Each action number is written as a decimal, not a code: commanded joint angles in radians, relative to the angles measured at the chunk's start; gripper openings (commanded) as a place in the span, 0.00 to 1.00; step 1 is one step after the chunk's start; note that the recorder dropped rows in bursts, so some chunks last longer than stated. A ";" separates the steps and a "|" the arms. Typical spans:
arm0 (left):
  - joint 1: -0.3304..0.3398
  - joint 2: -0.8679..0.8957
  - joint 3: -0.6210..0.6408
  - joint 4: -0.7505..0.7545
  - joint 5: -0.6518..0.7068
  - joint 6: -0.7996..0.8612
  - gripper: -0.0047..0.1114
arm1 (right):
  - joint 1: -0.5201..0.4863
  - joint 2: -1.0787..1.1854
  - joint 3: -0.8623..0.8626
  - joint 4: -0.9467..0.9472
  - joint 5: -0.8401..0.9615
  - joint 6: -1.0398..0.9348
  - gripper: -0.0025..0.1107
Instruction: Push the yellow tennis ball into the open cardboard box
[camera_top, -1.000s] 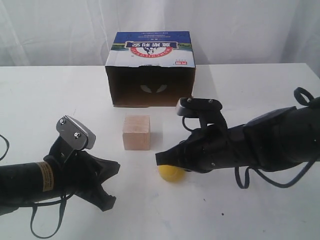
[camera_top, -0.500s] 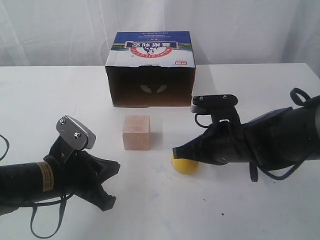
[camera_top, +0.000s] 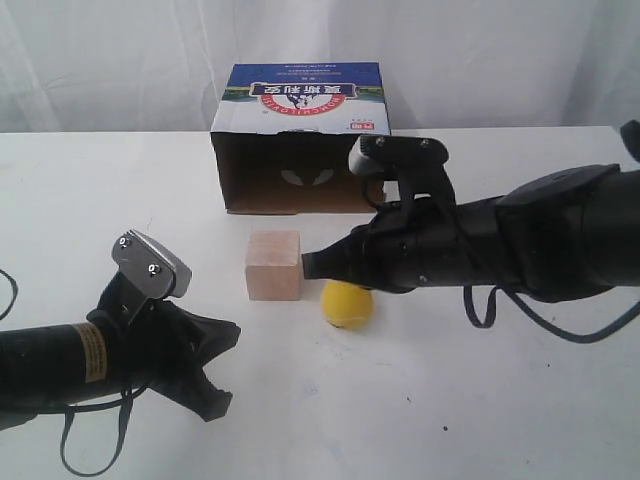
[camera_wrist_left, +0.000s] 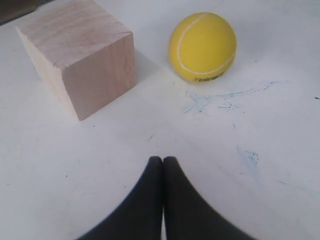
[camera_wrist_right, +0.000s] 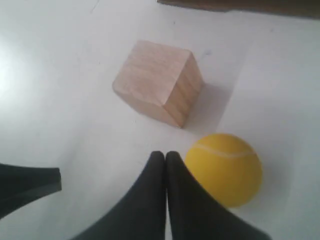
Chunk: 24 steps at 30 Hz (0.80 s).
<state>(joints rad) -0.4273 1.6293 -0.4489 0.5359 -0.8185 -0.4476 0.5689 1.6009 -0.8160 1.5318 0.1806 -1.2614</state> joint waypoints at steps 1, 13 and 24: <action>-0.004 -0.017 0.010 -0.004 -0.002 -0.001 0.04 | 0.024 0.063 0.014 0.001 -0.019 0.010 0.02; -0.004 -0.025 0.010 -0.004 -0.064 -0.032 0.04 | 0.024 0.197 -0.055 0.001 -0.121 -0.036 0.02; -0.004 -0.025 0.010 0.038 -0.070 -0.050 0.04 | 0.024 0.197 -0.060 -0.019 -0.290 -0.044 0.02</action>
<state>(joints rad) -0.4273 1.6132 -0.4489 0.5550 -0.8844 -0.4876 0.5914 1.7999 -0.8711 1.5265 -0.1277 -1.2909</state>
